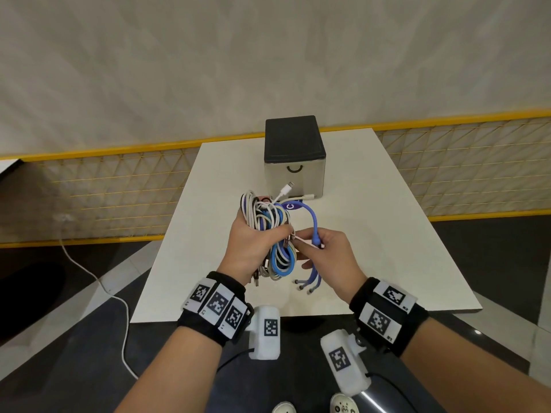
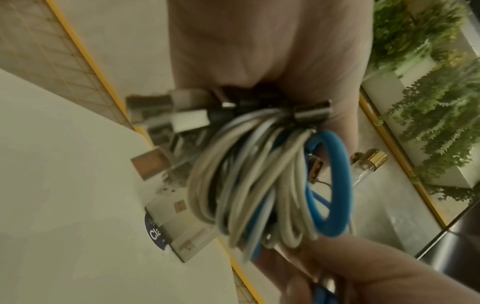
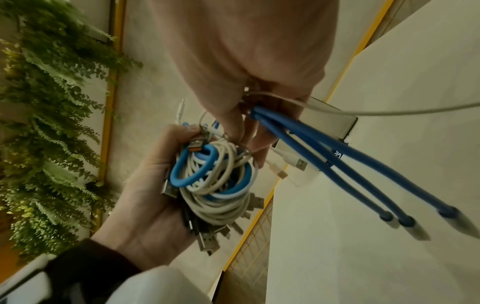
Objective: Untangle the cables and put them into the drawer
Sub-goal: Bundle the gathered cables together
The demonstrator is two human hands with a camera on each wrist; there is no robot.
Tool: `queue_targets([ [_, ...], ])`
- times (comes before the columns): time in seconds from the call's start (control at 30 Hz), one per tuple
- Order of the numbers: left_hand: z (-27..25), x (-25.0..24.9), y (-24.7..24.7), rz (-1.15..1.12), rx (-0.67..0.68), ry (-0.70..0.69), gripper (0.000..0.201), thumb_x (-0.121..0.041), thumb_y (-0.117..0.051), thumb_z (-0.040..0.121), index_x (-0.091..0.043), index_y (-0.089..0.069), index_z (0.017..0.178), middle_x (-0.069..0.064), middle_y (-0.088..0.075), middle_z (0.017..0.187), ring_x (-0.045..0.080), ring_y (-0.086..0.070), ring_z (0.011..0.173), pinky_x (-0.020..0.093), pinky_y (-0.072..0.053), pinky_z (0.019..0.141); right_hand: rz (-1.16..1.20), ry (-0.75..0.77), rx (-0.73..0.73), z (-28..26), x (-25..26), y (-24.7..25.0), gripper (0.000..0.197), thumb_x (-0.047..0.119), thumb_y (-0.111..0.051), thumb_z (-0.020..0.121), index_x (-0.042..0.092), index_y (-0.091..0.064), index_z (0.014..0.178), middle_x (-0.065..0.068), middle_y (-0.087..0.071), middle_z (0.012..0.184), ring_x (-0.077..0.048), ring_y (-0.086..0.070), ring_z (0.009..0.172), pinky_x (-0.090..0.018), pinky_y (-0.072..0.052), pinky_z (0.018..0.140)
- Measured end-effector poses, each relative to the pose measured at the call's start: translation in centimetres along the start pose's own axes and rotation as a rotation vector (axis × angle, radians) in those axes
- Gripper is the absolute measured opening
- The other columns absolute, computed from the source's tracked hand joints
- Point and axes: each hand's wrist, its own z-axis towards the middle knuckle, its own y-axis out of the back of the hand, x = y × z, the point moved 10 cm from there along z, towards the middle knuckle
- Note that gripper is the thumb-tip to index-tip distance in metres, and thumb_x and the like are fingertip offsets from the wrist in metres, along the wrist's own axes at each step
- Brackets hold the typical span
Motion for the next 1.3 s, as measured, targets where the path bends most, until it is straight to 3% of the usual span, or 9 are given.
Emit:
queue_targets([
  [0.2, -0.3, -0.2, -1.6, 0.093, 0.191, -0.017, 0.071, -0.001, -0.083, 0.072, -0.029, -0.051, 0.129, 0.0, -0.07, 0.114, 0.014, -0.07, 0.102, 0.03, -0.059, 0.085, -0.053, 0.004, -0.036, 0.4, 0.4, 1.1, 0.02, -0.004, -0.06, 0.084, 0.015, -0.067, 0.085, -0.003, -0.069, 0.073, -0.006, -0.066, 0.054, -0.019, -0.045, 0.046],
  [0.37, -0.6, -0.4, -2.6, 0.115, 0.244, -0.024, 0.077, -0.001, -0.085, 0.069, -0.028, -0.051, 0.132, -0.005, -0.069, 0.117, 0.01, -0.068, 0.106, 0.029, -0.057, 0.089, -0.175, 0.052, -0.072, 1.3, 1.5, 1.6, 0.043, -0.015, -0.069, 0.065, 0.017, -0.043, 0.076, -0.003, -0.051, 0.066, -0.001, -0.047, 0.043, -0.014, -0.039, 0.045],
  [0.57, -0.6, 0.1, -1.4, 0.007, 0.17, 0.004, 0.06, 0.011, -0.076, 0.074, -0.024, -0.058, 0.12, 0.003, -0.073, 0.101, 0.018, -0.072, 0.094, 0.03, -0.06, 0.078, -0.316, 0.064, 0.113, 1.9, 1.8, 1.8, 0.048, 0.001, -0.071, 0.075, 0.019, -0.046, 0.111, -0.003, -0.049, 0.109, -0.012, -0.062, 0.081, -0.02, -0.049, 0.065],
  [0.7, -0.6, -0.1, -1.4, -0.049, 0.208, 0.034, 0.055, 0.011, -0.073, 0.077, -0.027, -0.061, 0.115, -0.001, -0.075, 0.094, 0.019, -0.072, 0.091, 0.034, -0.06, 0.079, -0.526, 0.137, 0.153, 2.0, 1.2, 1.4, 0.047, 0.016, -0.061, 0.09, 0.025, -0.044, 0.133, 0.005, -0.038, 0.125, 0.003, -0.054, 0.098, -0.007, -0.044, 0.075],
  [0.8, -0.8, -0.2, -1.7, -0.05, 0.233, 0.041, 0.052, 0.013, -0.072, 0.078, -0.015, -0.061, 0.121, 0.001, -0.075, 0.092, 0.021, -0.072, 0.089, 0.033, -0.06, 0.076, -0.472, 0.11, 0.205, 1.8, 1.0, 0.4, 0.011, 0.019, -0.05, 0.097, 0.019, -0.062, 0.095, 0.007, -0.065, 0.088, -0.006, -0.062, 0.066, -0.01, -0.042, 0.062],
  [0.87, -0.7, -0.1, -1.4, -0.043, 0.229, 0.043, 0.054, 0.013, -0.072, 0.077, -0.015, -0.06, 0.122, 0.0, -0.075, 0.092, 0.02, -0.072, 0.089, 0.03, -0.059, 0.074, -0.395, 0.114, 0.207, 1.5, 1.3, 0.3, 0.024, 0.015, -0.048, 0.098, 0.017, -0.059, 0.077, 0.004, -0.064, 0.068, -0.002, -0.056, 0.053, -0.009, -0.04, 0.054],
  [1.0, -0.6, -0.2, -1.0, 0.027, 0.182, -0.006, 0.061, 0.011, -0.076, 0.075, -0.016, -0.056, 0.126, 0.002, -0.074, 0.101, 0.013, -0.072, 0.09, 0.023, -0.057, 0.073, -0.393, 0.19, 0.169, 0.7, 2.7, -0.3, 0.02, 0.018, -0.046, 0.099, 0.011, -0.058, 0.084, -0.005, -0.063, 0.073, -0.01, -0.057, 0.062, -0.021, -0.049, 0.06],
  [1.13, -0.6, -0.1, -1.0, 0.018, 0.129, -0.038, 0.062, 0.007, -0.08, 0.073, -0.022, -0.055, 0.123, 0.005, -0.071, 0.107, 0.013, -0.071, 0.094, 0.023, -0.058, 0.077, -0.526, 0.29, 0.181, 0.5, 3.0, -1.8, 0.017, 0.012, -0.044, 0.097, 0.011, -0.054, 0.11, -0.004, -0.058, 0.096, -0.006, -0.057, 0.079, -0.015, -0.046, 0.072],
  [1.3, -1.0, 1.2, -1.2, -0.037, 0.152, 0.053, 0.073, -0.014, -0.085, 0.059, -0.038, -0.054, 0.121, 0.001, -0.071, 0.115, 0.018, -0.069, 0.106, 0.036, -0.056, 0.091, -0.767, 0.286, 0.296, 0.3, 2.7, -2.7, 0.02, 0.011, -0.041, 0.094, 0.01, -0.05, 0.112, -0.009, -0.06, 0.106, -0.021, -0.062, 0.09, -0.037, -0.054, 0.082],
])
